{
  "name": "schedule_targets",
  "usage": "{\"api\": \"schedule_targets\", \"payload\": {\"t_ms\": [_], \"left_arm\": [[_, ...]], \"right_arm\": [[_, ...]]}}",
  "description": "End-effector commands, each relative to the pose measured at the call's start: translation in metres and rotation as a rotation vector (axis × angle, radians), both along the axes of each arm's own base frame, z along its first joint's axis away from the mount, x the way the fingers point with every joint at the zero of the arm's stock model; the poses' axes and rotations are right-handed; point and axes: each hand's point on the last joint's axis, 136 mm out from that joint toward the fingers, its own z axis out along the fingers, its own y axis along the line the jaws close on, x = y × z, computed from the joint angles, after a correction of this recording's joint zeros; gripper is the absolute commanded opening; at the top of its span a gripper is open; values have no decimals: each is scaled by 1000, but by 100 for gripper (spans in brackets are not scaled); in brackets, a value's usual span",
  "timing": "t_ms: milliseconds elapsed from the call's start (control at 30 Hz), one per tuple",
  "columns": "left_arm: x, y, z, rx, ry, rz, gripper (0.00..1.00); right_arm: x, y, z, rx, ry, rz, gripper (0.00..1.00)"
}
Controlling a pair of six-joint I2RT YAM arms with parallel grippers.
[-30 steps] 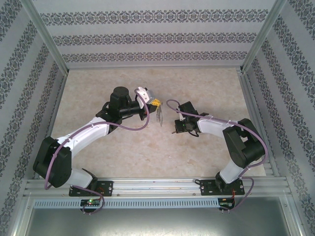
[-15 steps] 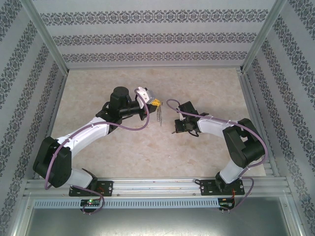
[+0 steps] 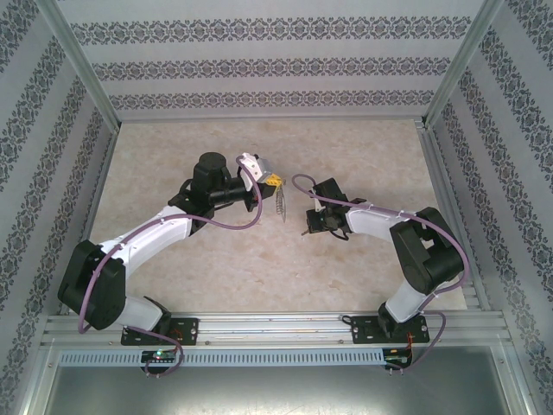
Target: Put the keys on the keyring
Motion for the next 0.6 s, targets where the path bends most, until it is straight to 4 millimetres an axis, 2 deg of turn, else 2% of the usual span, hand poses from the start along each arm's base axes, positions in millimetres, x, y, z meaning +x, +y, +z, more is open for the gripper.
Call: {"api": "schedule_targets", "payload": {"t_ms": [0,133,267,333,400,567], "left_arm": [[-5,-5,21,-34,-76,-26,0],[-5,-5,23,-37,-81,-24,0],[-5,-4,22,-33,-81,-23,0],[-5,-5,23,-33,-80,-23,0],[-5,-5,22,-30,-76,-22,0],[-5,-5,21,-31,-74,-24,0]], "right_arm": [[-7,-4,-13,-26,49,5,10],[-6,-5,-13,-30,46,4,0],[-4,-4,-8,-12,31,-2,0],[-1,-2,2,28,12,-5,0],[5,2,22,86,-28,-8,0],[18,15,88,301,-153,36,0]]}}
